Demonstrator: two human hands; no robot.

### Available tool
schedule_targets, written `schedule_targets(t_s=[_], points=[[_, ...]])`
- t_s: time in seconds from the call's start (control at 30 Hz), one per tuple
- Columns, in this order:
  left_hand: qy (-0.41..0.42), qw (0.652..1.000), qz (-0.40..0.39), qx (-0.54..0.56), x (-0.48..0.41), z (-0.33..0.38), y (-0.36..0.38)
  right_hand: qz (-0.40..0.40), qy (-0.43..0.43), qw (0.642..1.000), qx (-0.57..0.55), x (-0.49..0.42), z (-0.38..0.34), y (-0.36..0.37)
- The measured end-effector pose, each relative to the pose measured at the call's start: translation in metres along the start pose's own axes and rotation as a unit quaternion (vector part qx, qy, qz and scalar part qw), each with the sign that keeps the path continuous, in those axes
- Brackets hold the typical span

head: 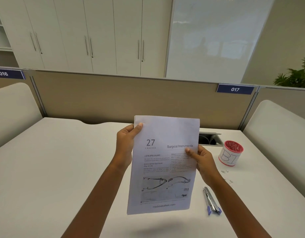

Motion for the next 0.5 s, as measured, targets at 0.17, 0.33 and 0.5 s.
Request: schedule_targets(t_s=[0.17, 0.33, 0.5], points=[[-0.003, 1.000, -0.009, -0.009, 0.004, 0.002, 0.012, 0.065, 0.021, 0.997, 0.037, -0.003, 0.003, -0.004], [-0.006, 1.000, 0.004, 0.001, 0.010, -0.003, 0.021, 0.190, -0.116, 0.940, 0.258, 0.010, -0.036, 0.012], [0.021, 0.999, 0.010, -0.042, 0.013, -0.006, 0.034, 0.036, -0.202, 0.933, 0.296, 0.019, -0.070, 0.080]])
Point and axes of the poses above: each hand's wrist, its own x-axis away from the middle knuckle, its own y-axis out of the palm, z = x × y, the point moved 5 cm from there along -x, towards the middle knuckle, and after that the axes turned 14 degrees about -z, right-handed, at the moved point
